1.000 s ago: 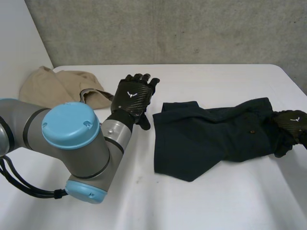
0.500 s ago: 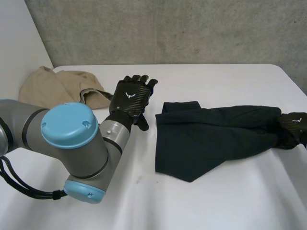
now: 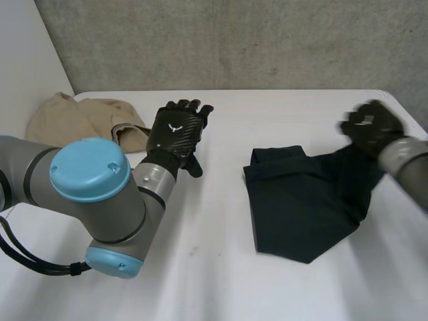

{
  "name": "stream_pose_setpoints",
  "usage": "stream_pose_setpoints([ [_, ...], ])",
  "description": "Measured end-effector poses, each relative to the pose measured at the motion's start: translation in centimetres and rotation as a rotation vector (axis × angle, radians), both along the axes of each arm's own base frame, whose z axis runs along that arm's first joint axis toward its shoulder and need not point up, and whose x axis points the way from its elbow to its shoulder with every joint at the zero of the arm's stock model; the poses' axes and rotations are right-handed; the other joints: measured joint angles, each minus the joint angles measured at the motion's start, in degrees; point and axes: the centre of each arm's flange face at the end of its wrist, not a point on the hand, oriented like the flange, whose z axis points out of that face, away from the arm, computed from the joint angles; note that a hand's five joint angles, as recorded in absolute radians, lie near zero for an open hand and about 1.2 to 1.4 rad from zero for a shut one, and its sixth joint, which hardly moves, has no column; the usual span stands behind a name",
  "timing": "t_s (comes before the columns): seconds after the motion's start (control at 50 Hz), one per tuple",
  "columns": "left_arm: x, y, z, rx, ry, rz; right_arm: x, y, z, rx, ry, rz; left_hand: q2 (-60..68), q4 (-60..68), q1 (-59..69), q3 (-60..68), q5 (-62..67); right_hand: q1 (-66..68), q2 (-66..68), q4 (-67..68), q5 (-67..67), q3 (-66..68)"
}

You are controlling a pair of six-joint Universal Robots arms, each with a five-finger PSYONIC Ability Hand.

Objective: Fold the laundry.

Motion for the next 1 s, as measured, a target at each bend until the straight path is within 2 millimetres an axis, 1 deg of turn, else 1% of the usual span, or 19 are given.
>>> stream_pose_setpoints([
  [0.04, 0.1, -0.1, 0.2, -0.005, 0.004, 0.005, 3.3, 2.4, 0.0, -0.006, 0.014, 0.118, 0.0, 0.0, 0.0, 0.0, 0.0, 0.0, 0.0, 0.0, 0.0, 0.0],
  [0.1, 0.2, -0.2, 0.4, -0.009, 0.007, 0.009, 5.9, 5.3, -0.7, 0.007, 0.039, 0.241, 0.0, 0.0, 0.0, 0.0, 0.0, 0.0, 0.0, 0.0, 0.0, 0.0],
  [0.14, 0.2, -0.3, 0.6, -0.013, 0.01, 0.011, 6.9, 6.6, -1.3, 0.018, 0.054, 0.297, 0.0, 0.0, 0.0, 0.0, 0.0, 0.0, 0.0, 0.0, 0.0, 0.0],
  [0.16, 0.2, -0.3, 0.6, -0.015, 0.011, 0.012, 8.2, 8.9, -2.6, 0.049, 0.083, 0.394, 0.0, 0.0, 0.0, 0.0, 0.0, 0.0, 0.0, 0.0, 0.0, 0.0],
  [0.2, 0.2, -0.3, 0.7, -0.017, 0.013, 0.012, 8.6, 9.9, -3.3, 0.067, 0.096, 0.435, 0.0, 0.0, 0.0, 0.0, 0.0, 0.0, 0.0, 0.0, 0.0, 0.0],
  [0.24, 0.2, -0.4, 0.9, -0.023, 0.017, 0.012, 8.9, 11.1, -4.3, 0.1, 0.109, 0.481, 0.0, 0.0, 0.0, 0.0, 0.0, -12.83, -16.92, -16.11, -14.51, -16.45],
  [0.26, 0.2, -0.5, 1.0, -0.026, 0.02, 0.012, 8.9, 11.4, -4.5, 0.107, 0.111, 0.488, 0.0, 0.0, 0.0, 0.0, 0.0, -12.83, -16.92, -16.11, -14.51, -16.45],
  [0.28, 0.1, -0.5, 1.2, -0.03, 0.023, 0.011, 9.0, 12.0, -5.1, 0.134, 0.11, 0.508, 0.0, 0.0, 0.0, 0.0, 0.0, -25.91, -32.68, -31.08, -29.73, -31.38],
  [0.32, 0.0, -0.6, 1.3, -0.034, 0.026, 0.01, 8.9, 12.1, -5.2, 0.143, 0.104, 0.511, 0.0, 0.0, 0.0, 0.0, 0.0, -27.63, -34.58, -32.82, -31.53, -34.25],
  [0.34, -0.1, -0.7, 1.5, -0.04, 0.03, 0.009, 8.9, 12.1, -5.2, 0.15, 0.096, 0.51, 0.0, 0.0, 0.0, 0.0, 0.0, -34.72, -42.04, -40.88, -39.88, -41.49],
  [0.36, -0.3, -0.8, 1.7, -0.048, 0.035, 0.007, 8.6, 11.9, -4.5, 0.16, 0.055, 0.492, 0.0, 0.0, 0.0, 0.0, 0.0, -42.73, -52.16, -52.01, -50.37, -51.76],
  [0.4, -0.7, -0.9, 2.1, -0.06, 0.044, 0.002, 8.1, 11.2, -3.1, 0.164, -0.02, 0.451, 0.0, 0.0, 0.0, 0.0, 0.0, -44.31, -54.66, -54.58, -52.41, -54.53],
  [0.46, -1.2, -1.1, 2.4, -0.073, 0.055, -0.007, 7.2, 10.2, -1.0, 0.169, -0.131, 0.392, 0.0, 0.0, 0.0, 0.0, 0.0, -44.31, -54.66, -54.59, -52.41, -54.53],
  [0.48, -1.7, -1.2, 2.7, -0.082, 0.065, -0.015, 6.4, 9.4, 0.4, 0.178, -0.219, 0.352, 0.0, 0.0, 0.0, 0.0, 0.0, -44.31, -54.66, -54.59, -52.41, -54.54],
  [0.58, -3.3, -1.2, 3.6, -0.096, 0.104, -0.05, 4.4, 7.1, 3.8, 0.221, -0.468, 0.253, 0.0, 0.0, 0.0, 0.0, 0.0, -44.31, -54.66, -54.59, -52.41, -54.54],
  [0.66, -5.2, -0.7, 3.5, -0.069, 0.121, -0.115, 2.6, 5.2, 5.5, 0.266, -0.614, 0.175, 0.0, 0.0, 0.0, 0.0, 0.0, -44.31, -54.66, -54.59, -52.41, -54.54],
  [0.74, -6.9, -0.4, 2.5, -0.009, 0.113, -0.19, 1.2, 3.4, 5.7, 0.317, -0.675, 0.097, 0.0, 0.0, 0.0, 0.0, 0.0, -44.31, -54.66, -54.59, -52.41, -54.54],
  [0.82, -8.7, -0.6, 0.7, 0.077, 0.107, -0.253, 0.5, 1.7, 4.6, 0.382, -0.684, 0.026, 0.0, 0.0, 0.0, 0.0, 0.0, -44.31, -54.66, -54.59, -52.41, -54.54],
  [1.0, -10.5, -2.0, -3.1, 0.179, 0.088, -0.264, 0.4, -2.0, 0.3, 0.521, -0.64, -0.094, 0.0, 0.0, 0.0, 0.0, 0.0, -44.31, -54.66, -54.59, -52.41, -54.54],
])
